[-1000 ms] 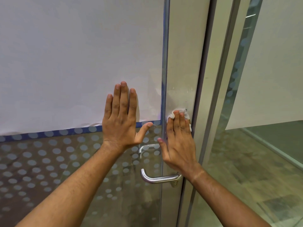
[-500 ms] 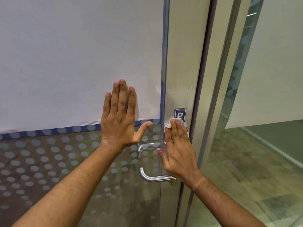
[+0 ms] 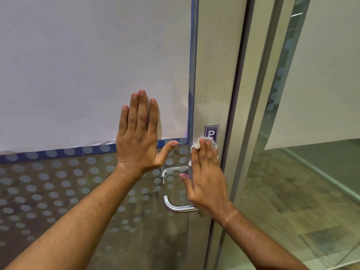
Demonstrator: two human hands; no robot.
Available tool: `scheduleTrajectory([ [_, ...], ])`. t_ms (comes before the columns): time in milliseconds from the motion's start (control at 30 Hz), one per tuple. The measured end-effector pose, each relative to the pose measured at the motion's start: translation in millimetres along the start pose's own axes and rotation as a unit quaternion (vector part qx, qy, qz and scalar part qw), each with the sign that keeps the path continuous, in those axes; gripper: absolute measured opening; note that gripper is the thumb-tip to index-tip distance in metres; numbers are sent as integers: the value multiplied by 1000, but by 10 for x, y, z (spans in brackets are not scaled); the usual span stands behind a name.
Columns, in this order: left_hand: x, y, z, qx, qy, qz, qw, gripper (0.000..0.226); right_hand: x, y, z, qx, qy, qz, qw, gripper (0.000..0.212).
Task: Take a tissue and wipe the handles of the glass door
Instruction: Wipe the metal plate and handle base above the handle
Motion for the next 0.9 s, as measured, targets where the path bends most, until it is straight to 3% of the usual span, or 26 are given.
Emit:
scheduleTrajectory([
  [167,5,2,-1,-1,3,-5,1000,104,59,-119,4,3,-18,-26,999,81],
  [367,29,-4,-3,0,1,-1,1000,105,-285,482,-34,50,48,65,995,80],
  [667,5,2,8,0,6,-5,1000,105,67,-105,-93,63,29,-20,997,82],
  [900,-5,7,7,6,4,4,1000,98,-259,409,-172,143,78,58,985,80],
])
Point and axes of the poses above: each hand's wrist, its own y-axis towards the middle knuckle, its own x-axis out of the palm, z = x × y, the point moved 8 cm from there along y, towards the middle knuckle, and after that the axes turned 8 degrees about x, right-handed, at the moved point
